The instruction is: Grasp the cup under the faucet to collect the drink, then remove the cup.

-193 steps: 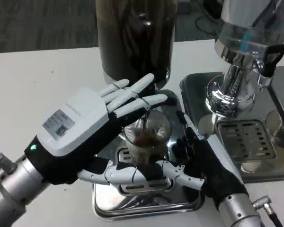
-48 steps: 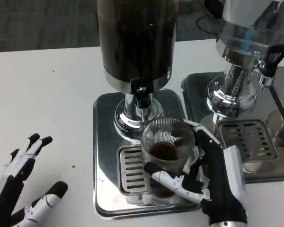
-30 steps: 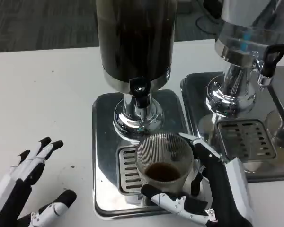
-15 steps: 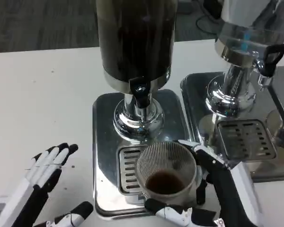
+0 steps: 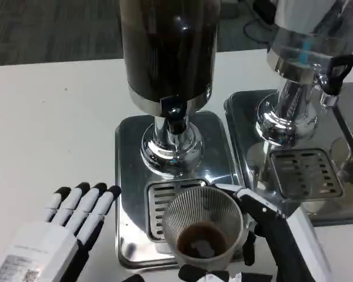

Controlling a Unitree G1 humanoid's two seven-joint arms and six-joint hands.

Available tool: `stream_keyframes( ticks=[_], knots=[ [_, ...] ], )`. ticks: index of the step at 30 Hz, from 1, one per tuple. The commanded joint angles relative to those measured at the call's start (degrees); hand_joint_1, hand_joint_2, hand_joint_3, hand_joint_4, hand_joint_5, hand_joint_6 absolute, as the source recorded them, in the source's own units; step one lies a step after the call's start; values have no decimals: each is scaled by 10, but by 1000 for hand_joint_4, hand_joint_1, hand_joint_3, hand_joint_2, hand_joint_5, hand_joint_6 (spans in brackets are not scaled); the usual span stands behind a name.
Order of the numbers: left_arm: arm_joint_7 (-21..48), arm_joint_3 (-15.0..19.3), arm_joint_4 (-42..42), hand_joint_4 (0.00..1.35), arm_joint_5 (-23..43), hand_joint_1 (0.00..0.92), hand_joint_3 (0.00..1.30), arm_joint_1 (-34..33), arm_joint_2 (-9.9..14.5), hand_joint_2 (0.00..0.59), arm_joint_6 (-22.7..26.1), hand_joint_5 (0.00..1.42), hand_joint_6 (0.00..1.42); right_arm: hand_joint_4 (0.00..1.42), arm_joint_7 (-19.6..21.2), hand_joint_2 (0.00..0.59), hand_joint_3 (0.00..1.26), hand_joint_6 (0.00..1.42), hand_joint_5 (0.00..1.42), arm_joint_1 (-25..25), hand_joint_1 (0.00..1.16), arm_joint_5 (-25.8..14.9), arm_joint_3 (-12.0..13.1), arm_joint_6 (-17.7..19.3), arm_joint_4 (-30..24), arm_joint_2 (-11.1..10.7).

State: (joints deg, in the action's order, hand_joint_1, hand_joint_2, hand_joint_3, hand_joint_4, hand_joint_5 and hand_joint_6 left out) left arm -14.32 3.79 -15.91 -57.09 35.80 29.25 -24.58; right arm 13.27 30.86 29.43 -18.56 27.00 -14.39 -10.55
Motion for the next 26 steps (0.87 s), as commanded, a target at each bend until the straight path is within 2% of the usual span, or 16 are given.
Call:
stream_keyframes(
  ticks=[1,7,18,26],
  knots=[
    [22,-10,-34,0,-20,0,0,24,-3,159,34,0,0,628,-8,162,603,1226,801,0,927,-21,4,29,-26,-3],
    [23,-20,-47,0,-25,0,0,41,-5,148,62,0,0,628,-24,162,603,1226,802,4,927,-28,5,33,-37,-12],
    [17,-28,-45,0,-19,0,0,47,-2,146,80,0,0,628,-19,160,603,1226,802,10,920,-18,4,36,-41,-3],
    [20,-30,-43,0,-14,0,0,44,-1,145,81,0,0,635,-27,160,604,1228,802,8,916,-30,4,30,-38,-2]
  ],
)
